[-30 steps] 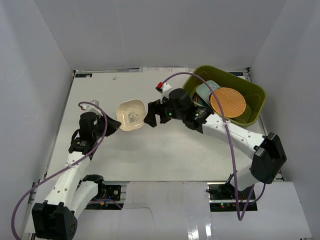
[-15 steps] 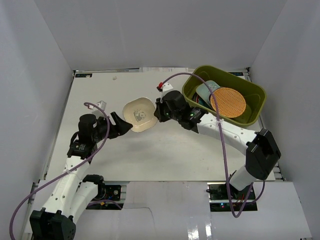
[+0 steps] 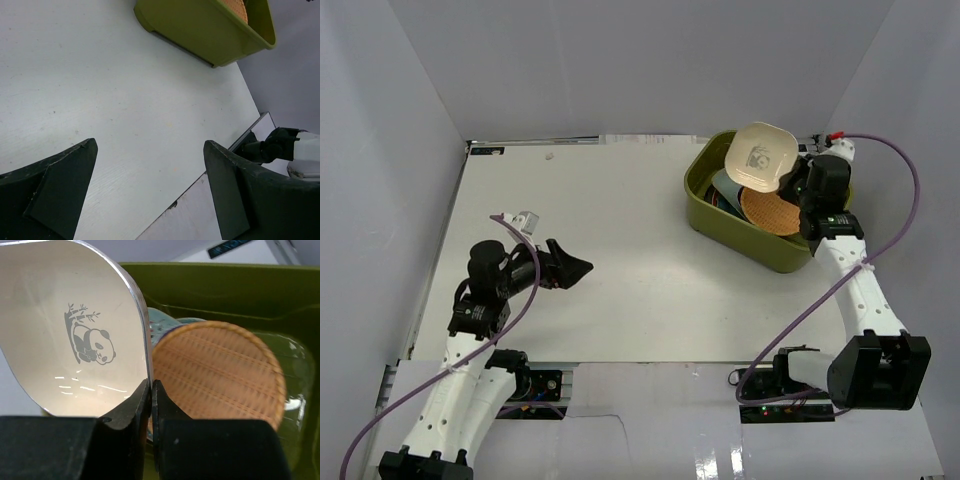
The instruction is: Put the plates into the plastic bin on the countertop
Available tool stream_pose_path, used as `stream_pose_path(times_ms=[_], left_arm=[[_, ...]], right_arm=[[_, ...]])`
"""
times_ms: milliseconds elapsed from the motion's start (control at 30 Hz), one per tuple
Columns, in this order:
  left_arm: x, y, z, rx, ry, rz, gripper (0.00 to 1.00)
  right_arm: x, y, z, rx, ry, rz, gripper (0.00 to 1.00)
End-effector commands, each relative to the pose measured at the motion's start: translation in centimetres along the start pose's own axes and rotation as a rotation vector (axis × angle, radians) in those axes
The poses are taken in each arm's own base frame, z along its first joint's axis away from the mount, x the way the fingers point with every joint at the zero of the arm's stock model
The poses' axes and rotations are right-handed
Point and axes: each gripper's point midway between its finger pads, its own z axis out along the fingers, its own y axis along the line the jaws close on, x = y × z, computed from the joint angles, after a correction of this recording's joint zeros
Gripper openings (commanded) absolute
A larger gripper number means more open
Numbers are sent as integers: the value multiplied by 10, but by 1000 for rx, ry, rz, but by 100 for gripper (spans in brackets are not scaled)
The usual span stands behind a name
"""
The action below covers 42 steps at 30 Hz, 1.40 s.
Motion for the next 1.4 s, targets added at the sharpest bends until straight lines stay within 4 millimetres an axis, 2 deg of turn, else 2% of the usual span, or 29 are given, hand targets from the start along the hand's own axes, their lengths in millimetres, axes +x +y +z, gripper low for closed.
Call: stream_pose_path(times_ms=[0, 100, 267, 433, 500, 567, 600, 633, 667, 767, 800, 833, 933, 1033, 1067, 1100, 1133, 1167, 1200, 1233, 1367], left_arm=[[4, -3, 2, 38, 22, 24, 98], [3, -4, 1, 43, 16, 32, 98], [0, -8, -2, 52, -3, 49, 98], [1, -11, -4, 65, 0, 54, 98], [0, -12, -4, 66, -4, 57, 98], [0, -11, -4, 63, -5, 57, 98], [-1, -12, -4, 62, -10, 58, 98], [-1, -12, -4, 61, -10, 58, 98], [-1, -12, -4, 61, -10, 58, 98], [-3, -15, -5, 70, -12, 60, 98], [-4, -18, -5, 82, -10, 54, 98], [-5, -25, -6, 109, 1, 28, 98], [-30, -58, -16, 206, -44, 15, 98], [-63, -89, -32, 265, -136, 51, 98], [-81, -107, -42, 293, -185, 75, 98], [-90, -115, -48, 306, -209, 88, 98], [-97, -122, -52, 316, -229, 94, 98], [-106, -130, -57, 324, -253, 91, 98], [-116, -142, -66, 343, -283, 111, 98], [-121, -148, -70, 356, -299, 120, 98], [-126, -159, -84, 371, -340, 136, 98]], right_arm=[[10, -39, 6, 78, 15, 96, 8], [19, -70, 10, 150, 34, 127, 8], [43, -90, 12, 188, 90, 159, 13], [49, -86, 4, 162, 94, 178, 39], [44, -83, -3, 153, 74, 176, 48], [39, -81, -10, 143, 52, 169, 53], [37, -80, -13, 141, 45, 167, 60], [35, -78, -17, 135, 45, 166, 64], [28, -74, -24, 120, 23, 163, 70], [12, -59, -40, 58, -20, 164, 97], [9, -49, -45, 16, -25, 170, 90], [7, -39, -51, -35, -23, 172, 90], [-7, -5, -77, -200, -50, 162, 90], [-2, 26, -99, -366, -6, 123, 90], [-4, 39, -112, -442, -12, 103, 90], [9, 56, -126, -564, 35, 89, 90], [12, 67, -138, -633, 49, 113, 90], [1, 79, -158, -720, -20, 84, 90], [10, 87, -171, -799, 5, 98, 90], [7, 94, -191, -849, -39, 70, 90], [2, 100, -229, -899, -125, -9, 90]])
